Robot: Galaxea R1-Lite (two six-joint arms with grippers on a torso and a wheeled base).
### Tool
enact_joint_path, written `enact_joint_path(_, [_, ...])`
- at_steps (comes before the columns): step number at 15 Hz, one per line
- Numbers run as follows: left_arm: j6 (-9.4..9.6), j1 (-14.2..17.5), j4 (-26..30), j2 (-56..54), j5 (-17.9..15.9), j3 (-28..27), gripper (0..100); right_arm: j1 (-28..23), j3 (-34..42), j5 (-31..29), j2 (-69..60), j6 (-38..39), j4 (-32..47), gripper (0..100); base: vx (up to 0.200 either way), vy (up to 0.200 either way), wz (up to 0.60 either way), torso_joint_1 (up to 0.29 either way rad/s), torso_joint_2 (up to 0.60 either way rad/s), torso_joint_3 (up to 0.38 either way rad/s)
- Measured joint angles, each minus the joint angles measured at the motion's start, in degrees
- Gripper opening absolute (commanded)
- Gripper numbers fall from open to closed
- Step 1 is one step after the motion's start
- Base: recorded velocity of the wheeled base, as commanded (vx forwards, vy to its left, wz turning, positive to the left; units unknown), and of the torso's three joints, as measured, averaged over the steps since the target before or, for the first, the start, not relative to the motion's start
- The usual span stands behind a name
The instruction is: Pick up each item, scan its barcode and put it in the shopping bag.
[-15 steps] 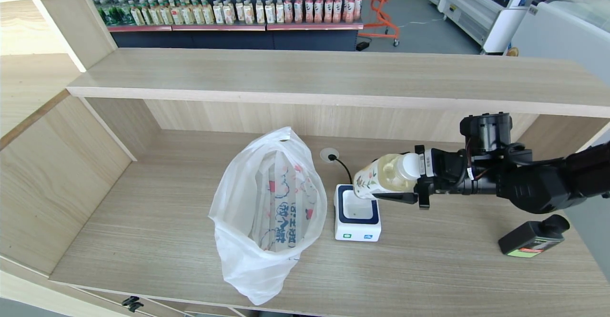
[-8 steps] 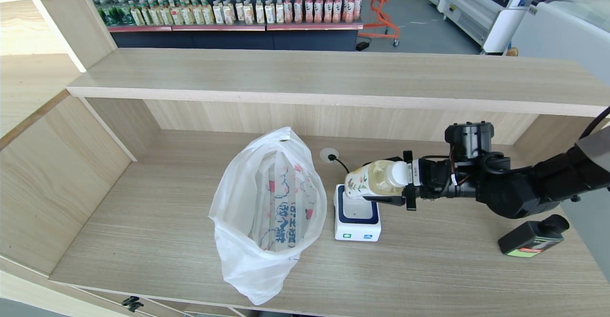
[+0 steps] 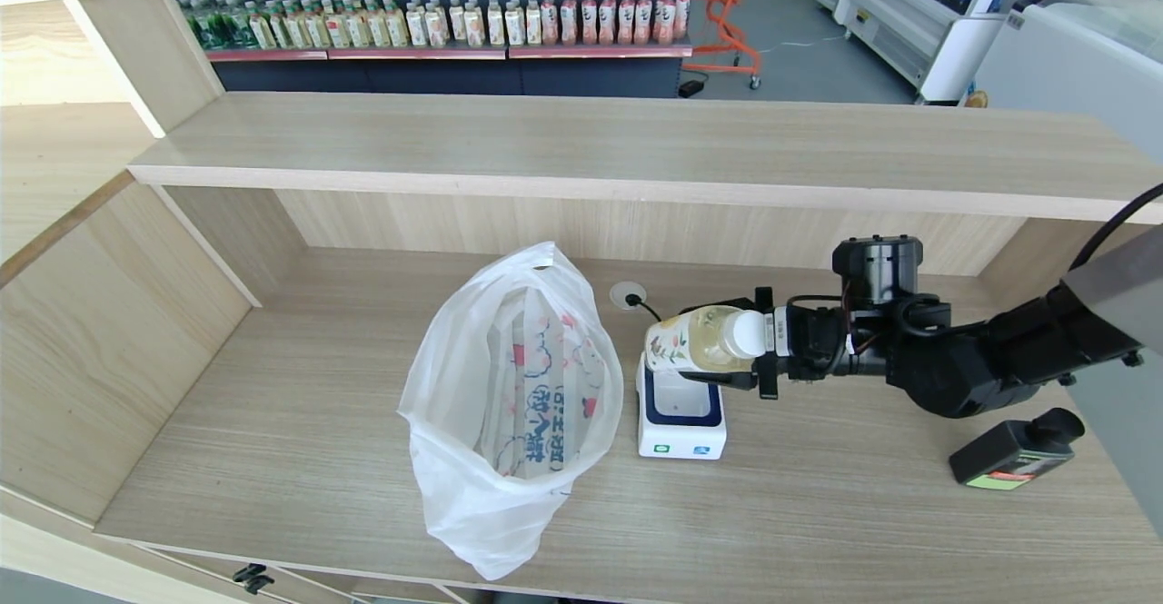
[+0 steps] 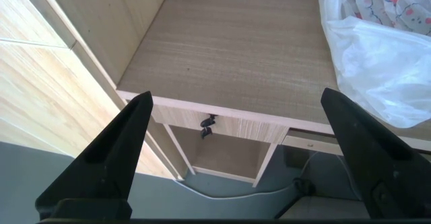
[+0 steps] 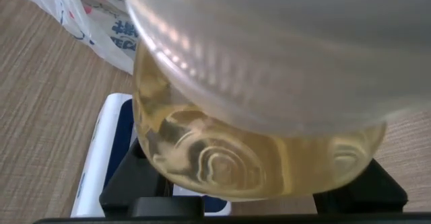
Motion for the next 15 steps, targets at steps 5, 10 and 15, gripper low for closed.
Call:
enact_joint_path(5, [0.0, 0.0, 0.0, 0.0, 0.0, 0.0, 100, -0.7, 0.8, -0.5, -3.6, 9.4, 1.0, 0, 0.0, 0.0, 0.0, 0.0, 0.0, 0.0])
enact_joint_path(10, [0.0, 0.0, 0.0, 0.0, 0.0, 0.0, 100, -1.4, 6.4, -0.5, -23.0, 51.4, 0.3, 0, 0.0, 0.0, 0.0, 0.0, 0.0, 0.0])
enact_joint_path(15, [0.0, 0.0, 0.0, 0.0, 0.0, 0.0, 100, -2.7, 14.3, -7.9, -34.1, 62.8, 0.4, 0, 0.0, 0.0, 0.0, 0.0, 0.0, 0.0])
